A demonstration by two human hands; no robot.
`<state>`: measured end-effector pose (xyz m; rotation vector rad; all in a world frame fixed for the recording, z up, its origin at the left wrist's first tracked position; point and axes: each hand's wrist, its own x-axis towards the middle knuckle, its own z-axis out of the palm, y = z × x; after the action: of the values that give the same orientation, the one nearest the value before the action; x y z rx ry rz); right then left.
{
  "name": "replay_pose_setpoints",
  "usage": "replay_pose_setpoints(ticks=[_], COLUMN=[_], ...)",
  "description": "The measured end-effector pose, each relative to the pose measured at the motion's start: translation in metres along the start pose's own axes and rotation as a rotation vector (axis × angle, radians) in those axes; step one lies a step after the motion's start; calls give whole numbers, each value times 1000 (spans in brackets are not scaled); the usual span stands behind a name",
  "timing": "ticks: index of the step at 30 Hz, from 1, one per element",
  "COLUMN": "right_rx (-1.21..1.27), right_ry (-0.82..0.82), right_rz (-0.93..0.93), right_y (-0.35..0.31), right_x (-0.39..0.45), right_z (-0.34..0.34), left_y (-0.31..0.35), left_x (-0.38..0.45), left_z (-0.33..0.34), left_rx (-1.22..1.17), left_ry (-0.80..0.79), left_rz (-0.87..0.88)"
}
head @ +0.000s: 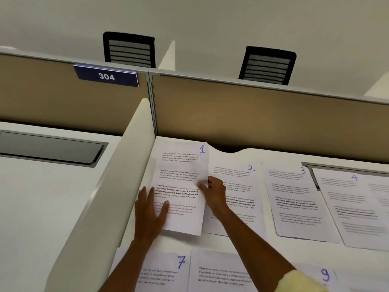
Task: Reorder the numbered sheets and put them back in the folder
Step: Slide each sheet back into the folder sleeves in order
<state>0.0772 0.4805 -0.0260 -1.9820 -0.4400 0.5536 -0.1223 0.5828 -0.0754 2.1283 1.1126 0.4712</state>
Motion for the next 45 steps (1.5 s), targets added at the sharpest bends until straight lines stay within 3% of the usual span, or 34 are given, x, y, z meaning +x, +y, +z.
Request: replay_pose_setpoints(ticks=[9, 13, 19, 33, 45], right_rx=[177, 226, 263, 219, 297], right_ry=[-4, 5, 24, 203, 343], right_rz=[13, -7, 19, 122, 185], right_y=[-12, -12, 12, 95, 170], right_x=[-46, -72, -106, -209, -358], right_z=[-65, -97, -139, -234, -365], left_y=[57, 78, 102, 161, 238], left_x=[-18, -21, -36, -142, -310], left_z=[-36, -40, -25, 41, 103], left_rx=[-517, -692, -891, -809, -762], left_ry=[-5, -61, -304, -518, -613], left_rz=[-280, -285, -228, -184, -98])
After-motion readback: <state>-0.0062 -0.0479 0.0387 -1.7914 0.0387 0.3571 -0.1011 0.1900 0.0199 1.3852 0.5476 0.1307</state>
